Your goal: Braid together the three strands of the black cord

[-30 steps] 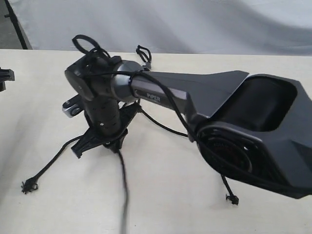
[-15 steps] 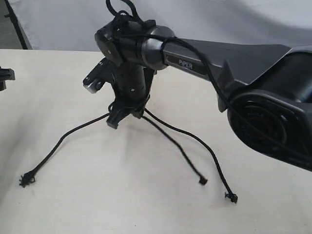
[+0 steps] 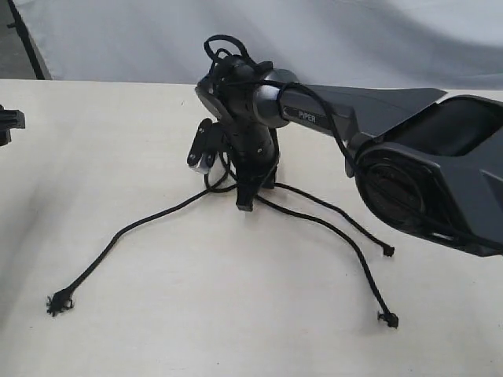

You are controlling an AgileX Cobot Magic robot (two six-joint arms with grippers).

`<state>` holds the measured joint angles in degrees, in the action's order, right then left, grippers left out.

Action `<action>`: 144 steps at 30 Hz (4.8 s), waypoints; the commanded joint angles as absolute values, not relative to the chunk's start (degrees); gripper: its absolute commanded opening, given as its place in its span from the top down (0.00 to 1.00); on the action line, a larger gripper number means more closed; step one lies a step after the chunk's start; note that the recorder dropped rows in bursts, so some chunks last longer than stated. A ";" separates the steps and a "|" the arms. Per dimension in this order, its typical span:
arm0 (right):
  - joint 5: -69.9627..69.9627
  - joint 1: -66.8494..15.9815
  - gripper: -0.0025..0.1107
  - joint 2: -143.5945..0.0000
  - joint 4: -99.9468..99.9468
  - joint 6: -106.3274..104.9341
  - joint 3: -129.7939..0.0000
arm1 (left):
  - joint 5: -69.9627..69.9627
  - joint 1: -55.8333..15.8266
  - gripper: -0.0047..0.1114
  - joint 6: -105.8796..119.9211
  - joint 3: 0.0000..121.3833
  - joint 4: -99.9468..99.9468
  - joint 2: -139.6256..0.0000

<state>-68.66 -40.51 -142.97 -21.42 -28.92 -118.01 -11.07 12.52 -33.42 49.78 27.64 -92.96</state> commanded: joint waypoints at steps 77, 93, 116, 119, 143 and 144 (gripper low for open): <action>-69.96 -32.74 0.98 -140.09 0.00 -34.68 -117.26 | -19.88 -13.26 0.96 -14.18 44.51 16.68 -104.12; -69.96 -32.74 0.98 -136.99 0.55 -35.59 -117.26 | -20.85 -13.26 0.96 -14.18 41.82 15.60 -100.22; -57.36 -34.74 0.62 -142.02 -16.49 -27.62 -117.27 | -21.08 -13.26 0.96 -14.08 41.77 15.60 -100.22; -57.33 -35.56 0.33 -139.75 -16.64 -23.90 -117.34 | -21.08 -13.26 0.96 -14.08 41.77 15.60 -100.22; -69.96 -25.65 0.20 -123.60 14.19 -38.45 -96.80 | -20.70 -13.26 0.96 -14.49 41.77 15.04 -100.22; -69.28 -25.65 0.20 -123.60 14.19 -38.74 -95.59 | -21.04 -13.26 0.96 -14.49 41.77 14.18 -100.22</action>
<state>-69.95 -26.05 -123.71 12.67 -37.51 -98.83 -17.95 -13.11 -13.95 42.47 15.96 -100.49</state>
